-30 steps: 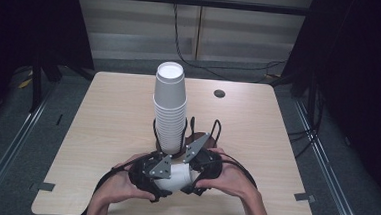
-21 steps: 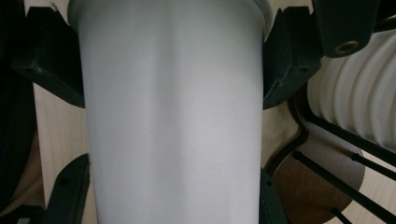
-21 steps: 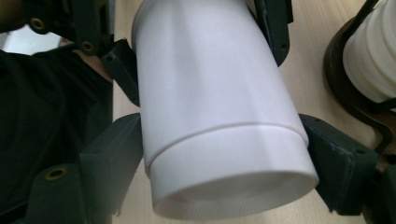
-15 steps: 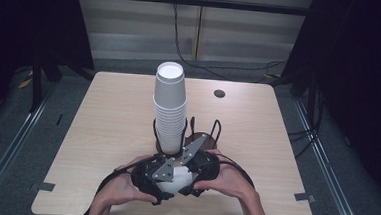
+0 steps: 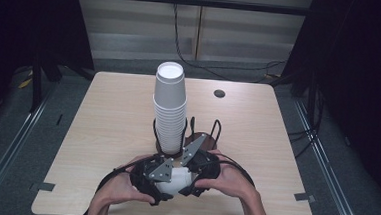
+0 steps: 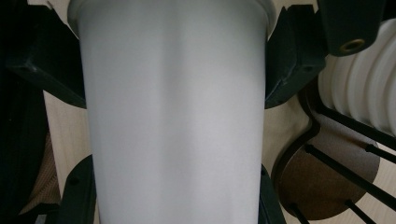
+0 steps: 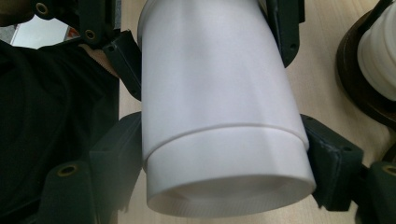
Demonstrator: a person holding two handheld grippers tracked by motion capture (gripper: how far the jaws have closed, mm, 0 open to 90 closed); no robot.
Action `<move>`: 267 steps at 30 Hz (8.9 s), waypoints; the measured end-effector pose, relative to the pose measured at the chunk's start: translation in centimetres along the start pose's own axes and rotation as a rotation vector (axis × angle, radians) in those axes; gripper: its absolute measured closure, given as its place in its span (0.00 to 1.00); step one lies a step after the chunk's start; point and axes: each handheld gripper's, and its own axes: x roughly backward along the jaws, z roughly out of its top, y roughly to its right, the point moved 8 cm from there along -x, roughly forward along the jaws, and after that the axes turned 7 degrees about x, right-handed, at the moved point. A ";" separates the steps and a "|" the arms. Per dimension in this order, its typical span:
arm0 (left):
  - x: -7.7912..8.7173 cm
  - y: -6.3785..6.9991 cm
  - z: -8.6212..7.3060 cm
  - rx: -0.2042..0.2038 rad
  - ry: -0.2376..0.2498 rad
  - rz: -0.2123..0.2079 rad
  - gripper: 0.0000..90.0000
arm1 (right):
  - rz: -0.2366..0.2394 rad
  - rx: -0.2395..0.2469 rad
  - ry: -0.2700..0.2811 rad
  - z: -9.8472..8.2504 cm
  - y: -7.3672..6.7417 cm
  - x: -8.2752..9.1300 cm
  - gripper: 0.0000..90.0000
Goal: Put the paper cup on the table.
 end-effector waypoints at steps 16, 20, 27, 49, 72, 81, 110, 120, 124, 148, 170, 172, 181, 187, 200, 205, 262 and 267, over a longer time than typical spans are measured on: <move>1.6 -0.5 0.7 0.013 0.128 -0.004 0.17 | -0.019 0.003 0.001 0.2 0.0 0.6 0.26; 2.3 -0.7 0.7 0.029 0.177 -0.006 0.18 | -0.024 0.001 0.002 0.0 0.2 0.5 0.26; 3.1 -1.1 0.7 0.063 0.244 0.018 0.18 | -0.050 -0.011 0.027 -0.2 0.5 1.1 0.25; 4.7 -2.4 -1.6 0.225 0.417 0.070 0.18 | -0.137 -0.124 0.164 -2.1 1.2 3.0 0.25; 4.1 -1.9 -1.7 0.258 0.471 0.072 0.17 | -0.161 -0.180 0.398 -1.8 1.4 2.9 0.25; 4.0 -1.7 -1.9 0.275 0.522 0.062 0.17 | -0.147 -0.191 0.470 -1.9 1.4 2.5 0.25; 5.0 -1.5 -1.8 0.296 0.656 0.046 0.17 | -0.112 -0.136 0.648 -1.8 0.4 1.0 0.25; 4.7 -1.8 -1.5 0.307 0.686 0.007 0.17 | -0.105 -0.104 0.689 -1.3 0.0 0.9 0.25; 4.1 -2.1 -1.2 0.316 0.667 0.012 0.07 | -0.102 -0.102 0.677 -1.3 0.0 0.6 0.25; 3.2 -1.9 0.4 0.307 0.649 -0.094 0.04 | -0.083 -0.070 0.666 -0.7 -0.3 0.6 0.25; 3.9 -1.7 0.6 0.307 0.686 -0.120 0.11 | -0.066 -0.059 0.688 -0.9 -0.4 0.6 0.24; 3.9 -1.6 0.6 0.310 0.687 -0.122 0.12 | -0.072 -0.059 0.689 -0.9 -0.4 0.6 0.24; 3.7 -1.9 0.5 0.323 0.672 -0.105 0.13 | -0.125 -0.086 0.720 -1.3 0.0 0.7 0.15; 3.9 -2.1 0.3 0.336 0.655 -0.070 0.12 | -0.171 -0.114 0.770 -1.8 0.1 1.4 0.15; 4.6 -3.3 -1.2 0.400 0.598 -0.005 0.12 | -0.345 -0.182 0.809 -3.0 0.5 3.1 0.15; 5.0 -3.3 -1.7 0.390 0.571 0.004 0.12 | -0.486 -0.216 0.811 -4.2 1.0 3.7 0.15; 10.3 -8.8 -7.4 0.537 0.310 0.283 0.11 | -0.939 -0.298 0.910 -10.0 1.8 4.5 0.14; 10.9 -9.5 -7.6 0.555 0.302 0.286 0.11 | -0.938 -0.300 0.909 -10.0 1.8 4.5 0.14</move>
